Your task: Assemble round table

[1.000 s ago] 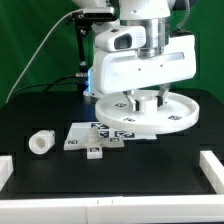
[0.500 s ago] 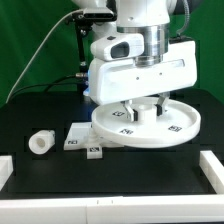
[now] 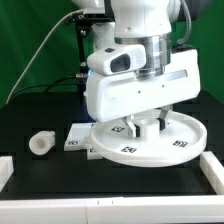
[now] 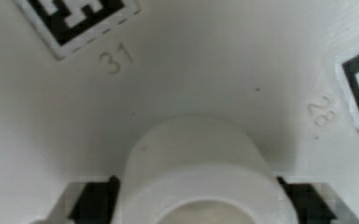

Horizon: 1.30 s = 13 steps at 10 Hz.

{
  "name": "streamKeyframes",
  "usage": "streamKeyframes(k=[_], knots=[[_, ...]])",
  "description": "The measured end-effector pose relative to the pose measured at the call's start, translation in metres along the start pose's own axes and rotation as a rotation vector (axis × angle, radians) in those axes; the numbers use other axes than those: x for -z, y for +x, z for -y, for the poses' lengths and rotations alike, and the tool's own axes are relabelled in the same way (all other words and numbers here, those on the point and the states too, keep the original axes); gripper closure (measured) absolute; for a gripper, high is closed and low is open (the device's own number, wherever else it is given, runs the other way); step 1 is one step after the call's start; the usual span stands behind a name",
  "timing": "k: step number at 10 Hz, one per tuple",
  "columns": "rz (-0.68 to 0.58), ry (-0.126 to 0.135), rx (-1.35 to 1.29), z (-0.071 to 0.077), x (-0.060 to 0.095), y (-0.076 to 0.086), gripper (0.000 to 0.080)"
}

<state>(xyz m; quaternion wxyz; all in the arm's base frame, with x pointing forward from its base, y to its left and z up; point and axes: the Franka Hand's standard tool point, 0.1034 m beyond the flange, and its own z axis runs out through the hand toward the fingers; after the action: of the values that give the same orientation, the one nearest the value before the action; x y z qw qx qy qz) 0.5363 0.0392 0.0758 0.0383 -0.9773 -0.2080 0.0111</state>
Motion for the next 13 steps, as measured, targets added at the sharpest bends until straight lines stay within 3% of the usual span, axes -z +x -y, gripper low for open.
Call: streamKeyframes(k=[2,6,11,13], knots=[[0.013,0.004,0.005,-0.002,-0.009,-0.004,0.0394],[0.009,0.005,-0.004,-0.010,-0.040,0.015,0.0393],[0.015,0.002,-0.036,-0.009,-0.044,0.015,0.0393],[0.000,-0.007,-0.039,-0.009,-0.057,0.014,0.0393]])
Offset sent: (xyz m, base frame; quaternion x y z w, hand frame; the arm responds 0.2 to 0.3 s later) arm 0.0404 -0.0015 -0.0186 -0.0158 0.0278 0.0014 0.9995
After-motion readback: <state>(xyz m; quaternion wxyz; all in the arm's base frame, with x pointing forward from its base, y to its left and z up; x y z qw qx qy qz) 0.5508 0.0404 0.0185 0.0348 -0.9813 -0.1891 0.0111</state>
